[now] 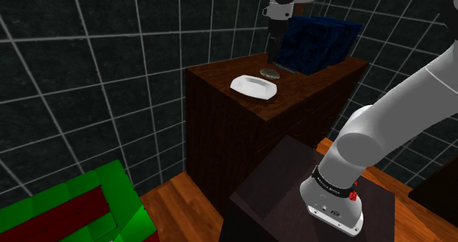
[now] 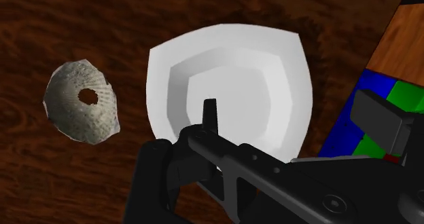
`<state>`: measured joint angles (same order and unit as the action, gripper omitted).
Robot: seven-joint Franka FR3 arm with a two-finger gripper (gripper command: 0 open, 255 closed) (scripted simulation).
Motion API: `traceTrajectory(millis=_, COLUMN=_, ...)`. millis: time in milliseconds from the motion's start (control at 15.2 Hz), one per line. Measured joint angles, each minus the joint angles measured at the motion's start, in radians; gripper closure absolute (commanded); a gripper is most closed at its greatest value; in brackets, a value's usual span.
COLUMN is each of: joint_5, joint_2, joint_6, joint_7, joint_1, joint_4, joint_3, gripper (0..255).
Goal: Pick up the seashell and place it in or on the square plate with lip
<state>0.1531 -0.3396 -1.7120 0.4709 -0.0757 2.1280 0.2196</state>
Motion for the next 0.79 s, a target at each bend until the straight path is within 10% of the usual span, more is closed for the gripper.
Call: traceTrajectory(millis=792, joint_5=-0.126, joint_2=0.484, joint_6=-0.032, joint_7=0.328, joint_1=-0.078, joint_4=-0.399, joint_3=0.143, gripper=0)
